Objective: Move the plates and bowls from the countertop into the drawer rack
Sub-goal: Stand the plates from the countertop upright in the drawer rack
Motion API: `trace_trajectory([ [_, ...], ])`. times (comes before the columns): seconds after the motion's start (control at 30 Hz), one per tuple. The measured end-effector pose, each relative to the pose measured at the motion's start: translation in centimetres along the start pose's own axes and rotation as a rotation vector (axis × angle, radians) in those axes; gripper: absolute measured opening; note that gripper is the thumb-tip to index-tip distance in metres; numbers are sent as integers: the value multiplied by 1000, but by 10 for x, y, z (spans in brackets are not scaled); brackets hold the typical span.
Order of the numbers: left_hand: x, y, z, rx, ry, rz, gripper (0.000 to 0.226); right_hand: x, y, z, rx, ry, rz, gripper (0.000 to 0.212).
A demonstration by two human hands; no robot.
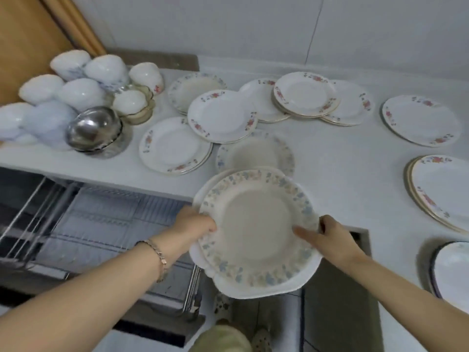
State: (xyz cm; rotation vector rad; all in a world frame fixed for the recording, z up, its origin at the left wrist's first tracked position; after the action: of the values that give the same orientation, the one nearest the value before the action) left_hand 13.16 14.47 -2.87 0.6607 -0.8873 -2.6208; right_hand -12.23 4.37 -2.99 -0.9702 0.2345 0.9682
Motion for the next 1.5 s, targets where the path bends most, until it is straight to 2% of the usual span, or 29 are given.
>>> trace_trajectory([
  [0.1, -60, -34, -5, -56, -6, -48, 21, 71, -12, 10, -6, -119, 23, 49],
  [0.17, -98, -58, -15, -93, -14, -64, 19, 118, -21, 15, 21, -171, 31, 50],
  [0.27, -152, -98, -41, -164, -3, -123, 29, 185, -39, 19, 78, -231, 37, 53],
  [0.33, -182, -120, -65, -199, -1, -157, 27, 229, -52, 14, 114, -266, 37, 51],
  [0.43, -221, -144, -113, -229, 26, -206, 17, 288, -73, -1, 202, -265, 55, 41],
  [0.57, -250, -165, -188, -238, 45, -274, 26, 359, -87, -32, 321, -204, 18, 53],
  [0.63, -253, -172, -227, -200, 27, -328, 32, 389, -85, -51, 381, -179, -4, 54],
  [0.73, -247, -179, -279, -131, 6, -383, 29, 425, -77, -80, 455, -119, -37, 59],
  [0.83, -231, -187, -322, -87, -18, -441, 31, 449, -65, -112, 521, -56, -86, 54],
  [1.17, -164, -199, -405, -27, -79, -441, 43, 466, -22, -207, 702, 212, -14, 52],
  [1.27, -152, -206, -415, -39, -53, -387, 44, 464, -16, -212, 739, 291, -59, 47],
  [1.4, -156, -214, -422, -14, -5, -302, 42, 467, -16, -192, 609, 433, -186, 42],
  [1.5, -161, -224, -417, 59, 1, -325, 33, 488, -10, -167, 725, 395, -357, 46],
])
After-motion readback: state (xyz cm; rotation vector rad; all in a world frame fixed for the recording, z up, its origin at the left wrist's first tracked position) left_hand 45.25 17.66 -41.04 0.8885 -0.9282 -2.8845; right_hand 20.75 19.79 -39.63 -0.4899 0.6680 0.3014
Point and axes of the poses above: each hand's wrist, its own z-axis away from the middle knuckle, its own x-axis out of the palm, y = z × x, the point moved 4 cm from there along -z, towards the middle knuckle, and after that the axes turned 4 degrees about z, right-handed, at the moved point
